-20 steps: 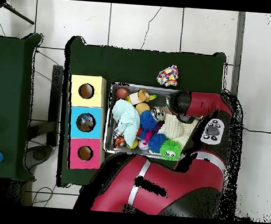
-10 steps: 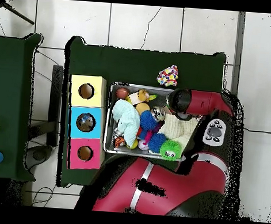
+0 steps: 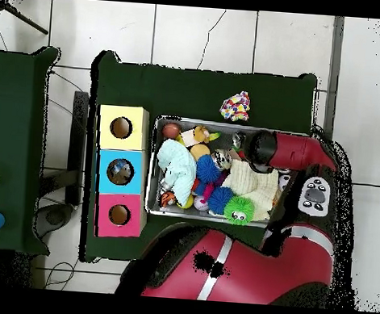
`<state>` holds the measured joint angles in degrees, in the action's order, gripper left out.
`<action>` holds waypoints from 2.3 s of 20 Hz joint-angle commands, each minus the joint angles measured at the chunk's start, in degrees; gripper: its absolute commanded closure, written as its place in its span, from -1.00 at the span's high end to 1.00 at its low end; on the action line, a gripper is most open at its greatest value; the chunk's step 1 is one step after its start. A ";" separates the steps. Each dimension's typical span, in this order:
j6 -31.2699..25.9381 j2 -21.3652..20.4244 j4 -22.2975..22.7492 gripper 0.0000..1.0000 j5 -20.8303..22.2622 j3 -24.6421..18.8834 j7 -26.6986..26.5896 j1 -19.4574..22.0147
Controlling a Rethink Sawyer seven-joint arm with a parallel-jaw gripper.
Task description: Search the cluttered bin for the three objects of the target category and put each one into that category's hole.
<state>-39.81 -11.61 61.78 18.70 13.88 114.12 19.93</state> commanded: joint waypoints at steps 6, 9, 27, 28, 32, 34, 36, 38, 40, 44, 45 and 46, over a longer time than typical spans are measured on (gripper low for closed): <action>-2.88 -5.81 9.36 1.00 -3.91 -12.89 -6.49 4.56; -3.74 -5.69 9.15 1.00 -3.97 -14.22 -6.60 5.18; -6.58 -8.48 6.69 1.00 -0.59 -18.49 -11.57 7.30; -7.53 -8.75 6.45 1.00 -0.69 -18.67 -11.93 7.47; -11.18 -8.79 3.22 1.00 0.26 -19.97 -15.93 8.27; -13.83 -8.46 0.76 1.00 1.38 -21.25 -20.43 8.91; -17.50 -7.70 -2.73 1.00 3.12 -22.58 -26.30 9.63; -20.67 -7.10 -5.03 1.00 4.22 -23.70 -30.08 10.63; -21.58 -7.24 -5.47 1.00 5.35 -24.43 -32.20 11.73; -20.35 -8.60 -3.44 1.00 6.82 -25.45 -35.03 14.15; -19.82 -8.83 -3.06 1.00 7.03 -25.63 -35.37 14.59; -18.26 -9.06 -1.95 1.00 7.42 -25.82 -35.71 15.05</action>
<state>-56.32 -19.85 58.56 21.59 -6.09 102.23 31.76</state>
